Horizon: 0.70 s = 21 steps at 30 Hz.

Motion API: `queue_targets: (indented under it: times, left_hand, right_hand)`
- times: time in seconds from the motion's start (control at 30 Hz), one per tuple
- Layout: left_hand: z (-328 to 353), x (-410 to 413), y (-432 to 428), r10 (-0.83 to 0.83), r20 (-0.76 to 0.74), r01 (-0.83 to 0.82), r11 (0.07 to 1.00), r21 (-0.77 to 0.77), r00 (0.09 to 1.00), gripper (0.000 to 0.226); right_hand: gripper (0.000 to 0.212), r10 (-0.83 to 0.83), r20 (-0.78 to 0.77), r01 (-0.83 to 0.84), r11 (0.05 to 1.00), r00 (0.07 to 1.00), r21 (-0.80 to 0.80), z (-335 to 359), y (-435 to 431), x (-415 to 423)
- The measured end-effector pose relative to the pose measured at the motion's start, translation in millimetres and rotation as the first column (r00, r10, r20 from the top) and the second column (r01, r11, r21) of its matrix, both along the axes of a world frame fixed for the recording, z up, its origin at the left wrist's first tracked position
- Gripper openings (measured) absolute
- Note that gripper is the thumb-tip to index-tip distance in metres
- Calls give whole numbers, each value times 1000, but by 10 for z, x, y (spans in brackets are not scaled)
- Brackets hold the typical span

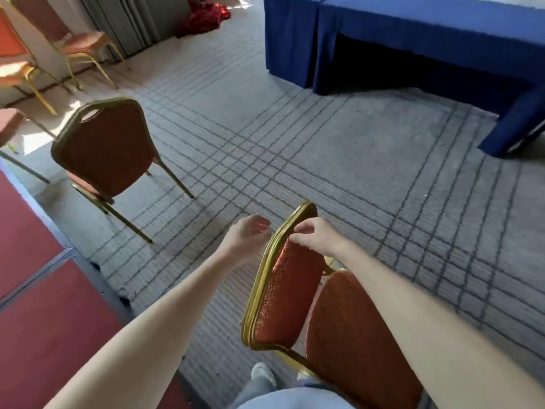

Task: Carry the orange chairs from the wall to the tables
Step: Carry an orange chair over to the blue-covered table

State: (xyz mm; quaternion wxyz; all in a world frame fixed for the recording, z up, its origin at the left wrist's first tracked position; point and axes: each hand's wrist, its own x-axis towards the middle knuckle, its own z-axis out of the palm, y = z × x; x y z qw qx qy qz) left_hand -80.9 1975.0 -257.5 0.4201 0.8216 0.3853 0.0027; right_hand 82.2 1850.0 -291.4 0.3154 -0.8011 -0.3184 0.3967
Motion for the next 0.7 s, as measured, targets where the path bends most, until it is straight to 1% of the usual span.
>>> queue_targets:
  times: [0.07,0.13,0.17,0.23,0.27,0.33,0.43,0.47,0.5,0.53,0.6,0.63,0.7]
  left_hand:
    - [-89,116,100,-56,-9,56,998,33,998,31]
    - [-128,202,169,-139,-31,140,990,34,990,32]
    - [-162,224,199,-206,-53,208,977,42,977,32]
    - [-231,344,316,-382,-158,401,908,118,911,31]
    - [-263,431,408,-467,-226,507,845,169,855,33]
    - [-328,609,567,-623,-321,696,682,226,714,42]
    - [-385,784,680,-792,-401,885,378,271,461,45]
    - [-402,814,727,-832,-415,921,268,283,369,46]
    - [-417,813,774,-854,-422,936,186,299,304,50]
    - [-416,783,821,-867,-430,946,124,300,250,54]
    - [-406,755,909,-884,-441,955,19,295,154,63]
    - [-405,749,937,-883,-454,954,-27,298,117,65]
    - [-396,791,970,-883,-467,940,-121,318,45,66]
  right_hand:
    - [40,30,-29,-30,999,999,-13,-34,63,32]
    - [39,109,-104,-118,989,988,-85,-37,92,-8]
    - [37,146,-145,-163,979,979,-118,-69,111,-71]
    - [28,127,-206,-157,979,970,-132,-151,178,-174]
    - [24,66,-220,-95,988,973,-124,-188,212,-209]
    - [24,-40,-245,10,992,969,-124,-230,243,-285]
    - [35,-153,-344,99,981,926,-167,-215,282,-484]
    - [40,-205,-372,141,971,905,-192,-206,311,-592]
    - [44,-244,-394,168,961,886,-218,-203,345,-693]
    - [45,-282,-414,193,951,865,-243,-177,379,-795]
    - [35,-384,-423,285,917,821,-280,-158,410,-959]
    - [30,-419,-390,324,901,820,-288,-164,419,-1014]
    - [23,-474,-268,388,866,839,-316,-123,450,-1095]
